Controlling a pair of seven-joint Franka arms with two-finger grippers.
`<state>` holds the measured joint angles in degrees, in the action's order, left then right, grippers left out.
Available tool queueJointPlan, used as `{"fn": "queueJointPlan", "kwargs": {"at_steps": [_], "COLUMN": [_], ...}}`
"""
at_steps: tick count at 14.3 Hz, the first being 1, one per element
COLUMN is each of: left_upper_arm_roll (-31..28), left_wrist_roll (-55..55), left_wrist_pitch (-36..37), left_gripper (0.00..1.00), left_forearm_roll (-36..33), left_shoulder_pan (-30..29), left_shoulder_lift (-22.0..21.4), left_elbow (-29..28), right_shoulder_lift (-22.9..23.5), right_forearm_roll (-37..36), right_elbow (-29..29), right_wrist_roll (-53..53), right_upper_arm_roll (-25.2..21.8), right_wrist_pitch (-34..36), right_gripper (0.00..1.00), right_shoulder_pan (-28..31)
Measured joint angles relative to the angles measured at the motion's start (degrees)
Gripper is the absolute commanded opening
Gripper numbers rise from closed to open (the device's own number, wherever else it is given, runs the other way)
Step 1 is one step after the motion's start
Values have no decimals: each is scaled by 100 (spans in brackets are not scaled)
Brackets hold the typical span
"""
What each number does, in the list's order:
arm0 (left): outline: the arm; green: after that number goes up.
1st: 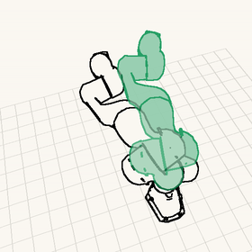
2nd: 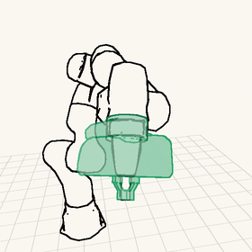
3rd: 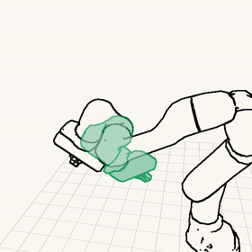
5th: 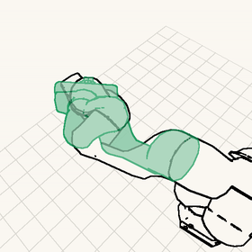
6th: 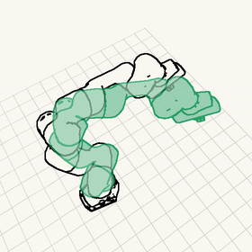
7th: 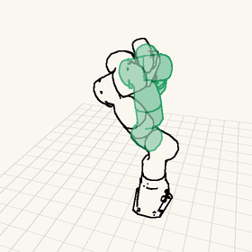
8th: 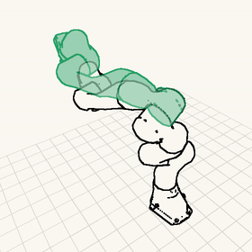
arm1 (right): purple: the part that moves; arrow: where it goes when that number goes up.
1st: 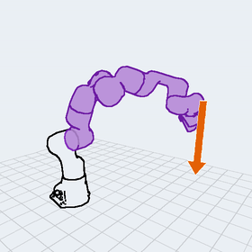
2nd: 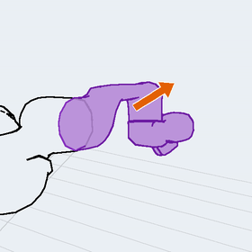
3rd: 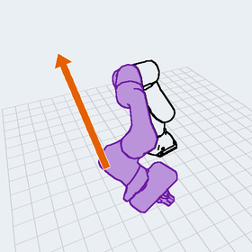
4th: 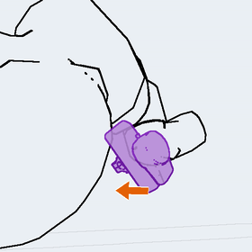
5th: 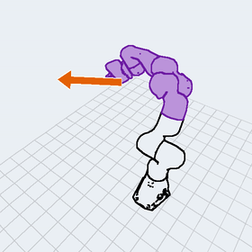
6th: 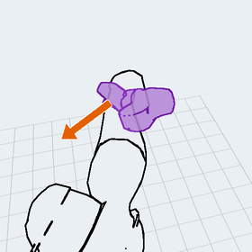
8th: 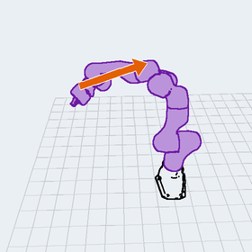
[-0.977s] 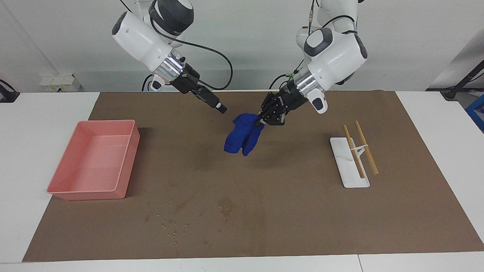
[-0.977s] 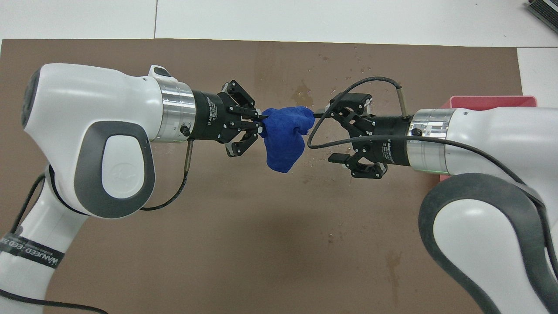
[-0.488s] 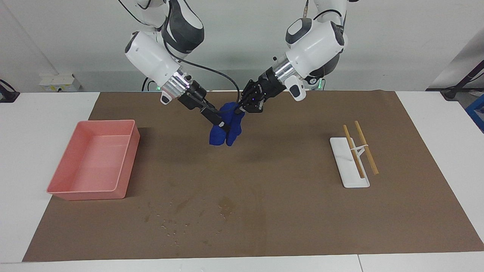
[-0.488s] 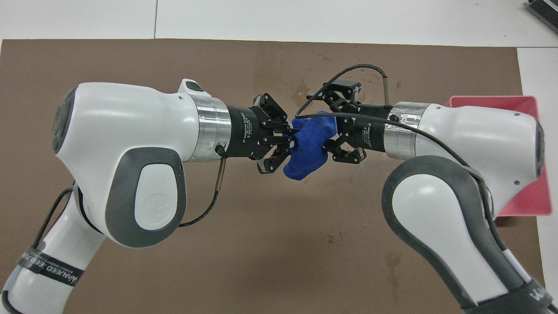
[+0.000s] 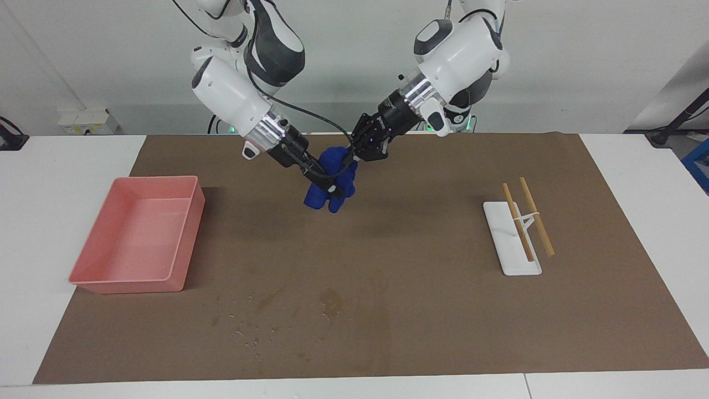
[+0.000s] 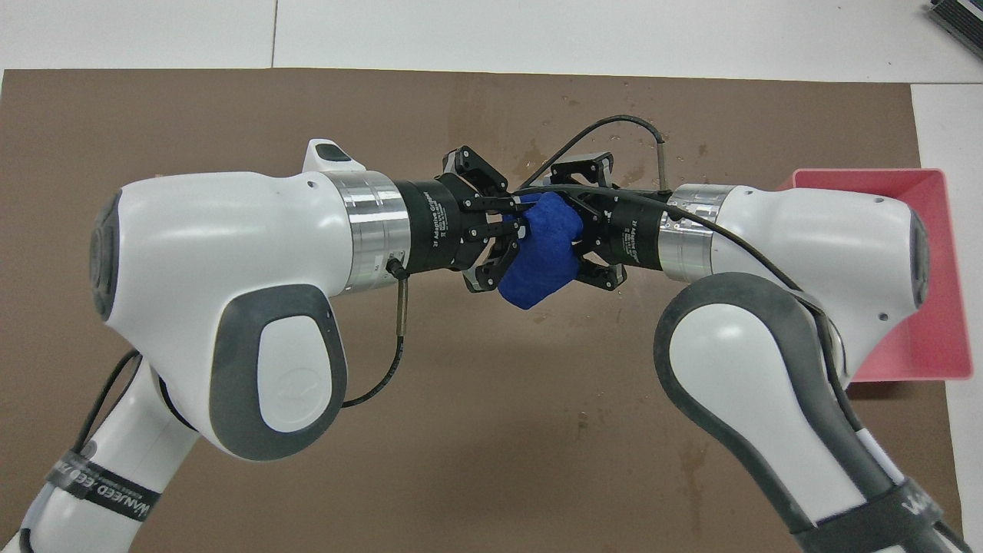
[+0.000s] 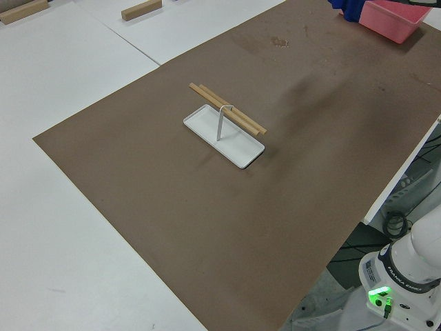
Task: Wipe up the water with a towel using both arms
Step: 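Carry the cloth toward the right gripper while the right gripper grasps it, then open the left gripper and withdraw it while the right gripper pulls the cloth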
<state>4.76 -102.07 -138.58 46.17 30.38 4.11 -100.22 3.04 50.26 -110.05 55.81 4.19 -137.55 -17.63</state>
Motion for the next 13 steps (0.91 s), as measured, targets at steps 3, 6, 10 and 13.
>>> {"fn": "queueJointPlan", "kwargs": {"at_steps": [3,6,10,13], "left_upper_arm_roll": [4,2,1,-3], "left_wrist_roll": [-59,-58,-46,27], "left_wrist_pitch": [-321,-349,-354,-356], "left_gripper": [0,0,100,100], "left_forearm_roll": [0,0,-21,-1034], "left_shoulder_pan": [124,152,155,155], "left_shoulder_lift": [-1,-6,-16,-16], "left_elbow": [-113,-158,-178,-176], "right_shoulder_lift": [0,5,21,74], "right_forearm_roll": [0,0,-5,-29], "right_elbow": [4,4,1,0], "right_wrist_roll": [-2,-161,-884,-1342], "right_upper_arm_roll": [-23,-25,-34,-45], "right_wrist_pitch": [0,0,32,36], "right_gripper": [0,0,0,0], "right_shoulder_pan": [1,1,9,32]}}
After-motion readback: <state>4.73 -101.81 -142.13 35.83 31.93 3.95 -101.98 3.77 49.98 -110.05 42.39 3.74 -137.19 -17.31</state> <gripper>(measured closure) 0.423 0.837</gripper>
